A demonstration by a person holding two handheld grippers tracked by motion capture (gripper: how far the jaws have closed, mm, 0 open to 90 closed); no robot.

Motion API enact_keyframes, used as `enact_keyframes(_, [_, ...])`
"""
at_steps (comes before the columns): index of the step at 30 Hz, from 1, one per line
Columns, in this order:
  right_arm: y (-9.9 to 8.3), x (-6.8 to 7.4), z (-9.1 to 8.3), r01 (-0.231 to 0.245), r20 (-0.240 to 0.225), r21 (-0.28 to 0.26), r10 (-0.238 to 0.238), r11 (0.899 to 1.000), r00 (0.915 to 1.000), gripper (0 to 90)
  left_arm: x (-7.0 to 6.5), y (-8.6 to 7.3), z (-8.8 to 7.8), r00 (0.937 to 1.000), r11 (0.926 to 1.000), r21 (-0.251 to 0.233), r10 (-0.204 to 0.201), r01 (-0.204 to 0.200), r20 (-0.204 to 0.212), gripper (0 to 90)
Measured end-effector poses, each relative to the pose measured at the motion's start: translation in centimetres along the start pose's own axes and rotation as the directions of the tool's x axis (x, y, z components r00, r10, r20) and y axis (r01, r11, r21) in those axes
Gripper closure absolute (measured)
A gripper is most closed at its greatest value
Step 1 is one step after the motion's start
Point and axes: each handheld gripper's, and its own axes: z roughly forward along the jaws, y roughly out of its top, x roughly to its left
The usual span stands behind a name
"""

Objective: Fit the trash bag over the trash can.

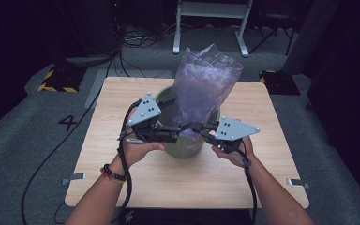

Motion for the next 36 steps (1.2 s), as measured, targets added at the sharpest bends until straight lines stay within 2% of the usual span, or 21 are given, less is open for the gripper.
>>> enact_keyframes(3, [-0.2,0.9,0.2,0.042,-0.024,0.019,-0.041,0.999,0.9989,90.0,-0.2,0.4,0.4,0.9999,1.0000,0.008,-0.001,0.001,-0.014,17.1])
enact_keyframes(5, [-0.4,1.2,0.3,0.046,-0.032,0.018,-0.045,0.999,0.9985,90.0,-0.3,0.6,0.6,0.9986,0.9996,0.025,0.013,-0.012,-0.051,20.4])
enact_keyframes(7, [-0.7,1.4,0.4,0.045,-0.046,0.015,-0.045,0.999,0.9980,90.0,-0.3,0.7,0.7,0.9982,0.9995,0.017,0.026,-0.025,-0.053,26.8])
enact_keyframes(8, [-0.8,1.6,0.4,0.049,-0.049,0.018,-0.048,0.999,0.9977,90.0,-0.3,0.8,0.7,0.9973,0.9992,0.018,0.036,-0.035,-0.064,30.5])
enact_keyframes(11, [-1.4,2.0,0.3,0.044,-0.050,0.022,-0.043,0.999,0.9978,90.0,-0.1,0.8,0.5,0.9973,0.9990,0.007,0.045,-0.045,-0.058,46.2])
enact_keyframes(13, [-1.8,2.2,0.2,0.030,-0.045,0.021,-0.029,0.999,0.9985,90.0,0.0,0.6,0.2,0.9977,0.9981,-0.001,0.062,-0.062,-0.028,61.0])
enact_keyframes(16, [-2.6,2.1,0.0,0.005,-0.035,0.016,-0.004,1.000,0.9994,88.1,-0.3,0.5,0.1,0.9929,0.9928,0.021,0.118,-0.118,-0.016,78.3])
enact_keyframes(19, [-3.1,1.8,-0.4,-0.025,-0.022,0.008,0.026,1.000,0.9994,80.8,-0.8,0.2,0.0,0.9869,0.9864,0.032,0.161,-0.161,0.013,87.3])
enact_keyframes(20, [-3.2,1.7,-0.6,-0.039,-0.015,-0.004,0.039,0.999,0.9991,73.3,-1.0,0.1,0.0,0.9848,0.9841,0.037,0.173,-0.174,0.013,88.5])
enact_keyframes(24, [-3.6,0.9,-2.2,-0.109,0.023,-0.039,0.110,0.993,0.9937,56.7,-2.0,-0.7,0.3,0.9752,0.9731,0.065,0.221,-0.221,0.010,89.2])
enact_keyframes(26, [-3.8,0.5,-3.2,-0.137,0.038,-0.058,0.140,0.989,0.9895,52.8,-2.4,-1.2,0.4,0.9704,0.9671,0.081,0.241,-0.241,0.012,89.2])
enact_keyframes(27, [-3.8,0.3,-3.8,-0.144,0.056,-0.069,0.148,0.987,0.9873,51.3,-2.6,-1.5,0.5,0.9702,0.9667,0.082,0.242,-0.242,0.015,89.2])
enact_keyframes(31, [-3.7,-0.6,-5.9,-0.199,0.101,-0.116,0.211,0.973,0.9723,42.2,-3.5,-2.3,0.8,0.9598,0.9543,0.104,0.281,-0.280,0.013,89.2])
enact_keyframes(34, [-3.2,-1.3,-7.2,-0.233,0.129,-0.153,0.253,0.960,0.9588,38.4,-4.0,-2.8,1.1,0.9563,0.9496,0.115,0.292,-0.291,0.009,89.2])
enact_keyframes(36, [-2.7,-1.6,-7.9,-0.243,0.155,-0.175,0.270,0.954,0.9504,35.1,-4.3,-3.1,1.4,0.9498,0.9420,0.126,0.313,-0.311,0.006,89.2])
